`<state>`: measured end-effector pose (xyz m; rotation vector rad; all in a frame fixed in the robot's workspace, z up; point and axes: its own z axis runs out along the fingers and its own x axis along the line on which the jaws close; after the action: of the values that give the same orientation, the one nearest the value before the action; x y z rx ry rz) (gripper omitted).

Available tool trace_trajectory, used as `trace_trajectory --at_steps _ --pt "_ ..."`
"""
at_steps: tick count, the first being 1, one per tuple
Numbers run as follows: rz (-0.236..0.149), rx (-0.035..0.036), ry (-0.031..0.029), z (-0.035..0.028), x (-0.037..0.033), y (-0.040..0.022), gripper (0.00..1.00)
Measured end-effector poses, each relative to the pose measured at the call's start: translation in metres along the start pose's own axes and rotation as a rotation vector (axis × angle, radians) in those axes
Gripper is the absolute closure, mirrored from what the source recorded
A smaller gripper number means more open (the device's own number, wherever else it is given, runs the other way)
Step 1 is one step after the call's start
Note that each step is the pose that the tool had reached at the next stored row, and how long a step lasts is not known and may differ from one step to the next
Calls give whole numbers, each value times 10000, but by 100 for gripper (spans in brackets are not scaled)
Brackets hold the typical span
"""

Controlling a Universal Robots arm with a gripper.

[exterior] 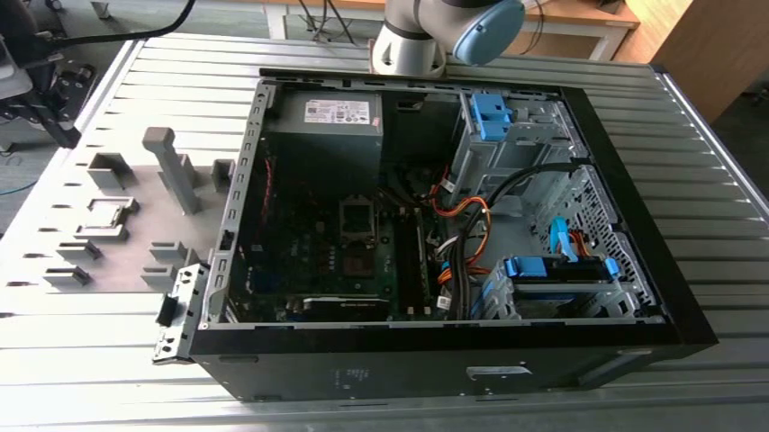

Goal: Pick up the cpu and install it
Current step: 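Pick up the cpu and move it towards the insertion slot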

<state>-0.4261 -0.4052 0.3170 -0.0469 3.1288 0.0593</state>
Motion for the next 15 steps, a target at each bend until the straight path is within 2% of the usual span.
trace_trajectory --at_steps 3,8,15 --pt "3 2 -2 18 23 1 89" --pt "36 12 -6 107 126 0 89" --pt "551 20 -29 222 141 -12 89"
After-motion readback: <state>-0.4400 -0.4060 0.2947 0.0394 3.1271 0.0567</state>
